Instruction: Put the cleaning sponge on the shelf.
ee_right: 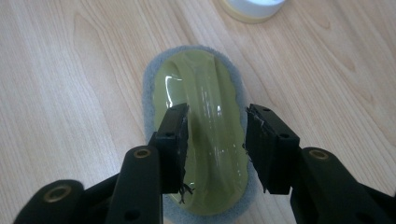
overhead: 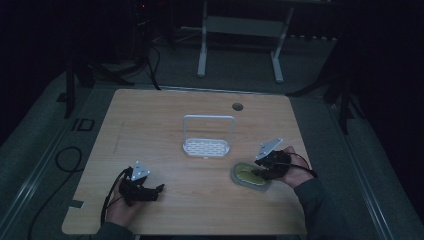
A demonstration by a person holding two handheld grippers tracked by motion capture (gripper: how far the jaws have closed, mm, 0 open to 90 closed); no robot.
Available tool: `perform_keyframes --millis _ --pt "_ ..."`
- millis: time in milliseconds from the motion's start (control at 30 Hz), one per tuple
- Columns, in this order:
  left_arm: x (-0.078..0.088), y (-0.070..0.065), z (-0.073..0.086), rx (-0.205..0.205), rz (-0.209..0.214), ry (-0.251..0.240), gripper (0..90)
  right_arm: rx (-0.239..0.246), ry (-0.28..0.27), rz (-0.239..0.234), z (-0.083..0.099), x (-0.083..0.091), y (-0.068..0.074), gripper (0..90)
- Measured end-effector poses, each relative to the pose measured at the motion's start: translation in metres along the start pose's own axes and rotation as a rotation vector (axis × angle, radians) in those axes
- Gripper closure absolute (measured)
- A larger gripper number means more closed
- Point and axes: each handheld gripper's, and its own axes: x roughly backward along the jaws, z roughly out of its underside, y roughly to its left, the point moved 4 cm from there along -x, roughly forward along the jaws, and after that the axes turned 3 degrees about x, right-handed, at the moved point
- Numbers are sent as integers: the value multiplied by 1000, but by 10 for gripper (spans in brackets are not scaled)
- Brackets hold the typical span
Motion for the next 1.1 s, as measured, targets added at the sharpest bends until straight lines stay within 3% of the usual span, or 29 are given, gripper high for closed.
perform_keyframes --millis 1100 --pt "0 0 0 2 0 0 128 103 201 -72 -16 -14 -3 653"
